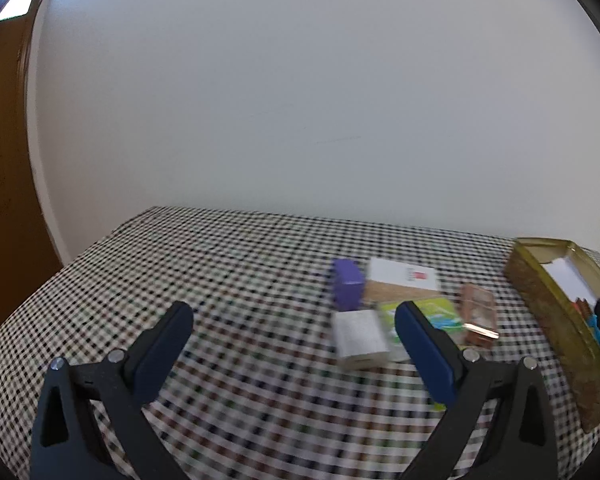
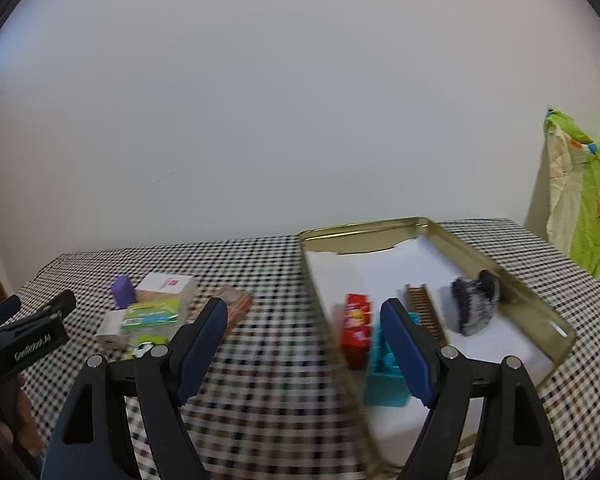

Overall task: Organize rigid objects
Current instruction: 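Move both tools back from the tray toward the remaining objects, then grasp the green soccer-ball block with the right tool while the left tool grasps the white charger plug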

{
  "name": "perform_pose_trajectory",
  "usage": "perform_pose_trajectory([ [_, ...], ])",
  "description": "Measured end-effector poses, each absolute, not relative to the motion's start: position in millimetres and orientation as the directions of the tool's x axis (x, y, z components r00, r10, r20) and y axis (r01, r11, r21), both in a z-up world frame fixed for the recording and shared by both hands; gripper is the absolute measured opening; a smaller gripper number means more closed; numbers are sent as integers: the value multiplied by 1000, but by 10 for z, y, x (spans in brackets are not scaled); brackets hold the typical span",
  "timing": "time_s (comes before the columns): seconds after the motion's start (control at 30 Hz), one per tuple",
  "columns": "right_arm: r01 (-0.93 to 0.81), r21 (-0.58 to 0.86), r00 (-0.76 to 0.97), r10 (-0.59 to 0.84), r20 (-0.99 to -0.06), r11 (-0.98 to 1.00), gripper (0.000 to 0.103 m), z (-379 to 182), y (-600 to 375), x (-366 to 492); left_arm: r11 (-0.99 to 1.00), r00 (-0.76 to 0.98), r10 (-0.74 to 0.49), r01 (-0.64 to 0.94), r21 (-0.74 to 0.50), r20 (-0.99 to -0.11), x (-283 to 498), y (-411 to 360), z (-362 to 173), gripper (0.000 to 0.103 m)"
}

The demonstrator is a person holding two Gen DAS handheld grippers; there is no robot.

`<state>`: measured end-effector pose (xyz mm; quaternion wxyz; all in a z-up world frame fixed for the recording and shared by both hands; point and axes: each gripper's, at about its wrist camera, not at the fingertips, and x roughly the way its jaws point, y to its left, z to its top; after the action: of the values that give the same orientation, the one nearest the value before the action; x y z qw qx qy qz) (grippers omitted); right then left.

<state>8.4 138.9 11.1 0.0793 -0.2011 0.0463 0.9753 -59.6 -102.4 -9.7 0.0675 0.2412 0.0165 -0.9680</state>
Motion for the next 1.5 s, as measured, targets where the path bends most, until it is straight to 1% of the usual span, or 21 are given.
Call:
perform_pose_trajectory([
  [0.2,-123,73,-893,78,-444,-990,81,55,1165,-18,-986,-862,-144,166,-3,-487,-708,-1235,-118,102],
  [0.3,-98,93,-881,43,-472,-991,81,23,1063,-86,-987,-847,-122,159,-28,-518,-746,-1345,-153,102],
  [0.37,-80,103,-872,20,-489,-991,81,-1,982,-129,-986,-841,-138,168,-11,-523,-775,-1379,-163,102],
  [0.7,11,76,-785,-56,-617,-997,81,-155,445,-461,-978,-816,-179,208,10,-550,-946,-1615,-180,102],
  [0.77,19,66,-766,-57,-641,-998,81,-192,375,-519,-974,-802,-192,225,13,-566,-994,-1661,-197,102],
  [0.87,23,56,-734,-55,-677,-998,81,-251,305,-628,-975,-779,-180,221,4,-601,-1036,-1673,-232,102],
  [0.9,24,56,-722,-56,-690,-998,78,-272,291,-664,-978,-777,-164,207,1,-607,-1024,-1661,-229,102],
  [0.93,26,59,-711,-60,-700,-998,70,-294,280,-693,-983,-777,-146,185,-1,-613,-1015,-1627,-234,102],
  [0.97,30,60,-694,-65,-717,-998,65,-326,270,-733,-987,-777,-128,158,6,-616,-1008,-1570,-240,102],
  [1.0,33,62,-680,-67,-730,-998,56,-346,261,-755,-991,-780,-115,131,19,-615,-995,-1510,-237,102],
  [1.03,34,66,-664,-72,-744,-997,50,-375,263,-781,-993,-785,-108,111,33,-610,-984,-1458,-231,102],
  [1.1,32,79,-645,-81,-760,-996,49,-408,285,-813,-995,-794,-100,82,57,-600,-963,-1370,-209,102],
  [1.17,38,93,-648,-95,-756,-995,49,-404,298,-799,-997,-799,-72,47,57,-597,-929,-1294,-201,102],
  [1.2,39,95,-648,-97,-756,-995,46,-402,301,-791,-998,-797,-64,40,53,-601,-912,-1306,-193,102],
  [1.23,43,94,-649,-99,-755,-995,34,-399,302,-781,-999,-791,-50,30,44,-610,-905,-1289,-202,102],
  [1.4,62,88,-648,-107,-754,-994,34,-408,377,-752,-1000,-756,17,-11,-13,-654,-878,-1261,-243,102],
  [1.5,50,91,-657,-101,-747,-995,34,-391,503,-740,-1000,-746,18,-24,1,-666,-930,-1173,-256,102],
])
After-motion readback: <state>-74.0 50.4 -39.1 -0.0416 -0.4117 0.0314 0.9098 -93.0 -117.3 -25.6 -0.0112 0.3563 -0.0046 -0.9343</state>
